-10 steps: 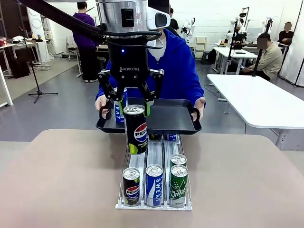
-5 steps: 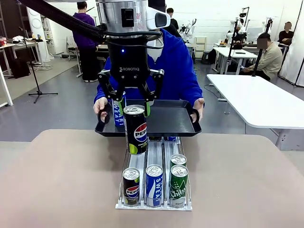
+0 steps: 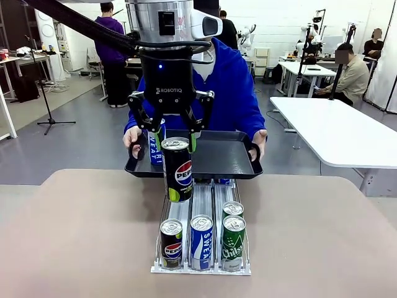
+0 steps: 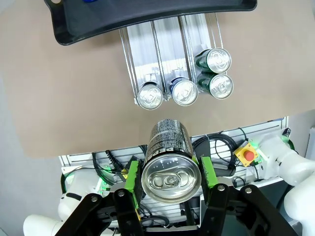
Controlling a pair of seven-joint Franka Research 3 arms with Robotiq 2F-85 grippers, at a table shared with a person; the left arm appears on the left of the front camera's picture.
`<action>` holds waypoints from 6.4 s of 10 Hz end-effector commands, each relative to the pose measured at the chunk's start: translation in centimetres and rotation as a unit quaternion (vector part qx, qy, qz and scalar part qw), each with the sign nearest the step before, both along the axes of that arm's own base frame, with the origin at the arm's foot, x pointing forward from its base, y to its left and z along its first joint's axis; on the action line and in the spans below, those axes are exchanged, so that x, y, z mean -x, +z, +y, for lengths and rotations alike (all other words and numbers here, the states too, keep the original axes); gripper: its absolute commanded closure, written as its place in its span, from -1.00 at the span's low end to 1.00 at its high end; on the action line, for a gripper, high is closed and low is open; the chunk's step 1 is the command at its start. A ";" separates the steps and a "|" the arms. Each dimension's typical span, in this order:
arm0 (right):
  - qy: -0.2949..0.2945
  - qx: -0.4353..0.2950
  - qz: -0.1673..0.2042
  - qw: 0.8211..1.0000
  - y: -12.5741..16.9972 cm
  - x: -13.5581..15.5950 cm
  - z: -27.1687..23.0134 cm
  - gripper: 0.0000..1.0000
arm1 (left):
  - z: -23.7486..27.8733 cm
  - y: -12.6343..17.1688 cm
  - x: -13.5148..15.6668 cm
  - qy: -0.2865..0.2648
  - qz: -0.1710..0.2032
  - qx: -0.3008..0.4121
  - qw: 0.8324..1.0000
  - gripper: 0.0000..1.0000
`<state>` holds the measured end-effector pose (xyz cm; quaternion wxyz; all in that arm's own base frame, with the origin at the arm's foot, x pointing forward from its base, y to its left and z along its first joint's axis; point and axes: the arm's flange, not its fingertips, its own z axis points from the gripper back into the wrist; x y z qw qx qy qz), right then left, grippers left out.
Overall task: Retrieve and hand over the desired beverage to the person.
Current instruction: Place the picked can on the Handle tray extended by the person.
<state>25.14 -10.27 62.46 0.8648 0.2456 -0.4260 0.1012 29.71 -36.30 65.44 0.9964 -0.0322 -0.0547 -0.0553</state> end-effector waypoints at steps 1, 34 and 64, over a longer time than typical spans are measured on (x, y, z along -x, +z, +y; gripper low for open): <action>0.009 -0.009 -0.003 1.000 -0.2 -0.2 0.1 -1.00 | -1.0 1.5 -0.4 -0.041 -0.017 -0.010 0.999 -0.16; 0.009 -0.009 -0.003 1.000 -0.2 -0.2 0.1 -1.00 | -10.7 -3.0 -26.5 -0.029 -0.019 -0.042 0.999 -0.16; 0.009 -0.009 -0.003 1.000 -0.2 -0.2 0.1 -1.00 | 16.1 -1.1 -8.4 -0.085 -0.162 0.009 0.983 -1.00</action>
